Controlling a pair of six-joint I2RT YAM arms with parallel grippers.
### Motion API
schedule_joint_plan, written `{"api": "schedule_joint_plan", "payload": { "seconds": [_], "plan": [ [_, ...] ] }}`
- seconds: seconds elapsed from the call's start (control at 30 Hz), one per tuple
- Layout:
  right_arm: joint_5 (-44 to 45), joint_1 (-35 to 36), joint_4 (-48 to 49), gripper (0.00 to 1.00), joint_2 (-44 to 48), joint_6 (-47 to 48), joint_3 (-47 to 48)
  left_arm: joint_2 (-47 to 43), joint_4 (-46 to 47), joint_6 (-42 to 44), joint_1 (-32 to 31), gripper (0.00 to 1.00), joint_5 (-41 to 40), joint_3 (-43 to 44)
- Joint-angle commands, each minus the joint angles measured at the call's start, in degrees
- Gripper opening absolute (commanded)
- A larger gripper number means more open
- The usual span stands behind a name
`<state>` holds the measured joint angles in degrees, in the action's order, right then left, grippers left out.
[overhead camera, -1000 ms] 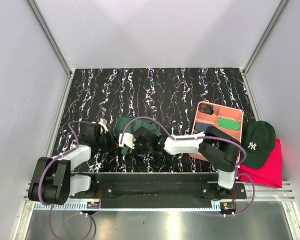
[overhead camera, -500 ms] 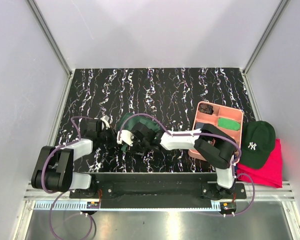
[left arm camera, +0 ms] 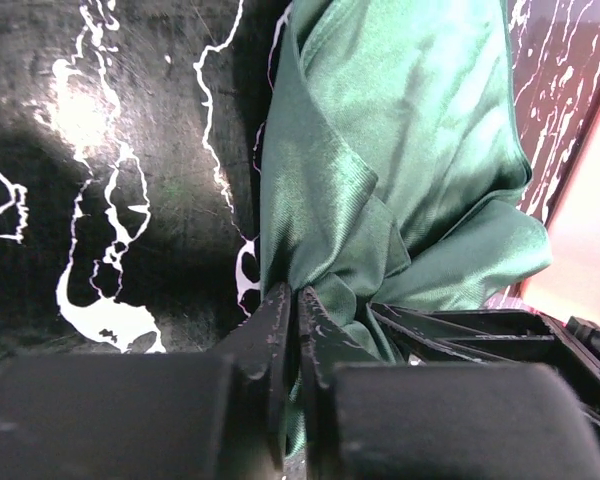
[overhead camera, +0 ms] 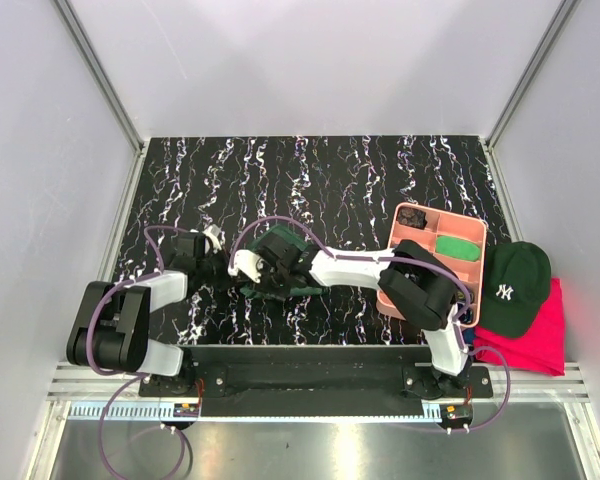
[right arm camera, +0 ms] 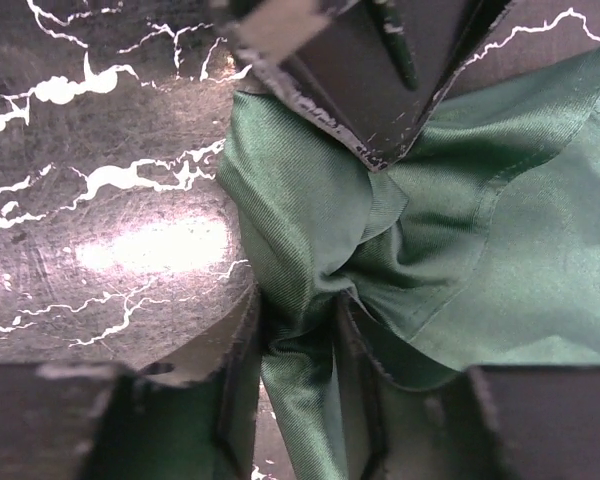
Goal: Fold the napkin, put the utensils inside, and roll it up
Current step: Roll the napkin with the utensil
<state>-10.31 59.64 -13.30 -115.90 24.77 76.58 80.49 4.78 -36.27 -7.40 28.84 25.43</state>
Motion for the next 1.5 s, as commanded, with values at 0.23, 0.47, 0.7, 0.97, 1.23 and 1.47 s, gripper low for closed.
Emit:
{"api": "schedule_joint_plan", "payload": {
  "seconds": [0.23,0.47,0.7,0.97,1.23,1.47],
  "plan": [
    [-13.94,-2.42,-9.90,0.29,-3.63,-11.76,-2.22,-7.97,-6.08,0.33,-0.16,0.47,-9.05,1.99],
    [-23.24,-4.96,-9.99,0.28,-4.42,-14.14,-2.48,-15.61,-6.37,0.24,-0.07,0.61,-10.83,-1.86],
    [-32.22,-8.04,-9.90,0.29,-7.32,-15.46,-1.43,-18.09,1.28,-0.20,-0.16,0.62,-2.66,-7.41],
    [-37.33,-10.50,-10.08,0.29,-11.36,-16.34,0.50,-16.68,8.04,-1.87,-0.42,0.62,2.35,-11.28],
    [-41.02,-12.61,-10.52,0.29,-15.41,-17.22,2.70,-17.47,11.40,-2.49,-0.51,0.62,2.80,-14.97],
    [-41.38,-13.49,-10.96,0.30,-17.78,-17.65,3.58,-17.99,11.75,-3.19,-0.51,0.57,2.01,-16.81]
  ]
}}
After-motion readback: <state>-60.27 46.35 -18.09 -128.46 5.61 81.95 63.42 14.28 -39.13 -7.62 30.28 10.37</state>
